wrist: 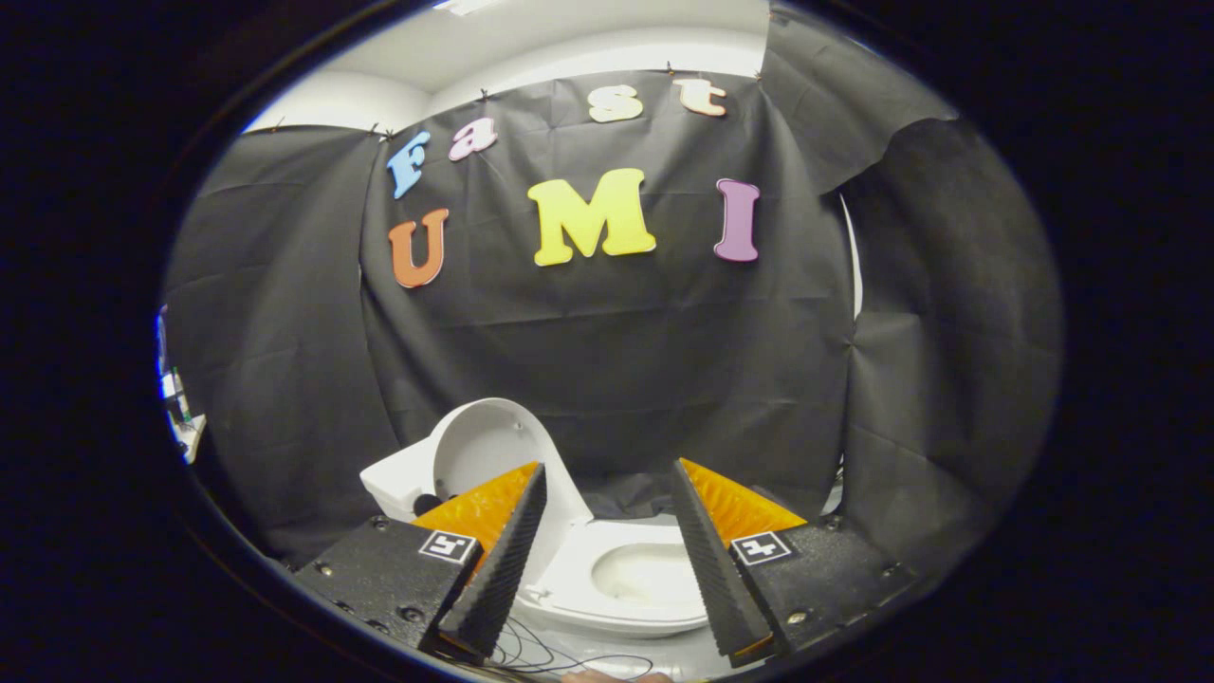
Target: Open the toilet lid.
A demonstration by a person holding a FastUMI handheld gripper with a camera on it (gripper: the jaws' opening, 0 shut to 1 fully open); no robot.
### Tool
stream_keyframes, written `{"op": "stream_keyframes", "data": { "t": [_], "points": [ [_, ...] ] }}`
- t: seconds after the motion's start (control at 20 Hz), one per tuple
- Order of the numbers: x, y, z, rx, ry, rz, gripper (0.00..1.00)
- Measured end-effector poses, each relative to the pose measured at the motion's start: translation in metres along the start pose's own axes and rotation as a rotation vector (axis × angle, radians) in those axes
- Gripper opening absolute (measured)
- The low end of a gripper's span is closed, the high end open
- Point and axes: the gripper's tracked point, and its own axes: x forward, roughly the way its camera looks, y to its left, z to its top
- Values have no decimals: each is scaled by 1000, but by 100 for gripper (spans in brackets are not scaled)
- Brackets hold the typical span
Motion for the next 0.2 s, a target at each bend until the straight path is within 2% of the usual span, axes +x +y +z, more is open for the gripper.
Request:
{"op": "stream_keyframes", "data": {
  "t": [0.2],
  "points": [
    [-4, -9, 3, -2, -6, -9, 83]
  ]
}}
